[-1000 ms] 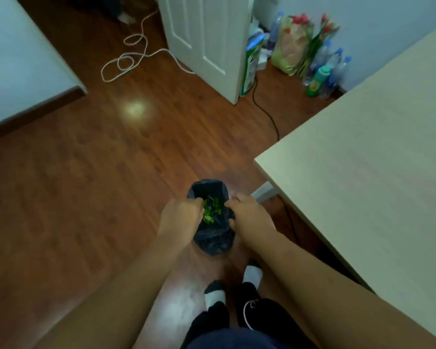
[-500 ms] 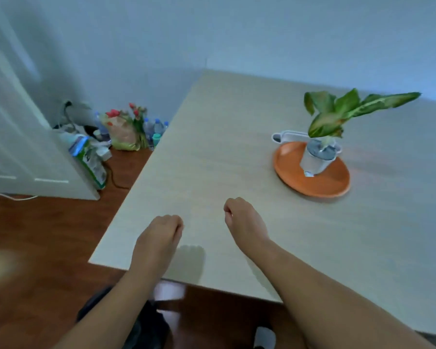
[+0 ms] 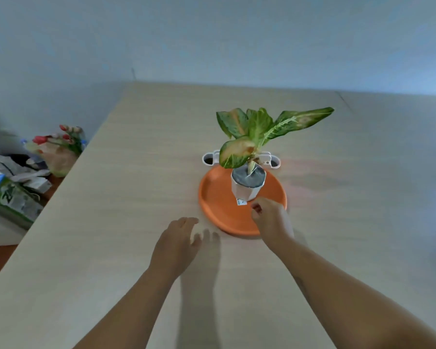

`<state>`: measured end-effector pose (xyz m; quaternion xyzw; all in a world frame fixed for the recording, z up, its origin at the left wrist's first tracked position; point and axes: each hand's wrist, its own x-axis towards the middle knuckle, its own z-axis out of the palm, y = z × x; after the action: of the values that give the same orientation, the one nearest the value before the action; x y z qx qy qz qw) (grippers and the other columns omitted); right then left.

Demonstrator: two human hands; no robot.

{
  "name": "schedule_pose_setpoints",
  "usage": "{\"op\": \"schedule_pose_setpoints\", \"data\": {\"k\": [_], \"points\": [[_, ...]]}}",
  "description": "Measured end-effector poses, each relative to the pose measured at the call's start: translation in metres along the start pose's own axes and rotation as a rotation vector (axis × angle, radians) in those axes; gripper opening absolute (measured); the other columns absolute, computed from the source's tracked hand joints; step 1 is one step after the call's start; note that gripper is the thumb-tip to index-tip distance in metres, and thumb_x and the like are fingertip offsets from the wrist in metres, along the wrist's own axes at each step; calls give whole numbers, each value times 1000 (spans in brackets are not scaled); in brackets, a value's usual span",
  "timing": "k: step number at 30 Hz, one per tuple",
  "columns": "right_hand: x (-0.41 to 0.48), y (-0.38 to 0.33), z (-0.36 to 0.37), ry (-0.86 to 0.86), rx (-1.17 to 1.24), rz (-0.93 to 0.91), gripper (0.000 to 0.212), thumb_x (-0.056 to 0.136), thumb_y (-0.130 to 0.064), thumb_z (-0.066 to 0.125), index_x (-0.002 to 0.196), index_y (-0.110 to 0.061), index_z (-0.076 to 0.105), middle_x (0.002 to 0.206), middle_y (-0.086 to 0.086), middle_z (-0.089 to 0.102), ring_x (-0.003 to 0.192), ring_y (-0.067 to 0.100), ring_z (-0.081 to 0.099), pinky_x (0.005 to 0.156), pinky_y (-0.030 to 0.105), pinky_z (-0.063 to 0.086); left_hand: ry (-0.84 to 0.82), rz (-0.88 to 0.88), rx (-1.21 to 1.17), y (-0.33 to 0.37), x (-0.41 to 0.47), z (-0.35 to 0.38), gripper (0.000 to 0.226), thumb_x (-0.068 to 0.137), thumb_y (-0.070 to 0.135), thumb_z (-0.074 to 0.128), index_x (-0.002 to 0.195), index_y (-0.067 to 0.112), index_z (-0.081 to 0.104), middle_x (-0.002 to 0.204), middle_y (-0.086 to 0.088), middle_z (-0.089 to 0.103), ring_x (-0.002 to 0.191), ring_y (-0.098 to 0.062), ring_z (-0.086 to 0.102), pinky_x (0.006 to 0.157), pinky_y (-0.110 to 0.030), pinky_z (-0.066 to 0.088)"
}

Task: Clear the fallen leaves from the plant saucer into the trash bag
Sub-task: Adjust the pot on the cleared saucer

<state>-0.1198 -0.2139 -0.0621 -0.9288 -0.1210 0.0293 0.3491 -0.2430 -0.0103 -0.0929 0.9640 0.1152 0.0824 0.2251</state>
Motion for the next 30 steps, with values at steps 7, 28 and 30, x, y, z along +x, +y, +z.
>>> {"op": "schedule_pose_setpoints", "data": {"k": [7,28,30], "points": [[52,30,3,18,-44,-84,68,70,-24,74,131,-34,47,141,3,37,133,26,31,105,40,37,-216,-112,17,18,37,44,113,60,74,66,151,23,23,160,-11,17,144,-30,24,111,-42,35],[92,37,33,-115,-140,-157,56,91,-36,57,143,-36,36,159,9,8,138,34,20,97,47,48,-106,-112,57,27,59,86,127,61,92,44,150,3,23,155,-20,29,137,-36,40,102,-56,42],[88,34,26,-151,-154,-150,65,90,-36,59,146,-38,27,160,8,1,144,34,12,100,47,46,-97,-152,9,28,58,84,130,60,88,50,151,1,16,155,-21,28,139,-36,38,104,-54,42]]}}
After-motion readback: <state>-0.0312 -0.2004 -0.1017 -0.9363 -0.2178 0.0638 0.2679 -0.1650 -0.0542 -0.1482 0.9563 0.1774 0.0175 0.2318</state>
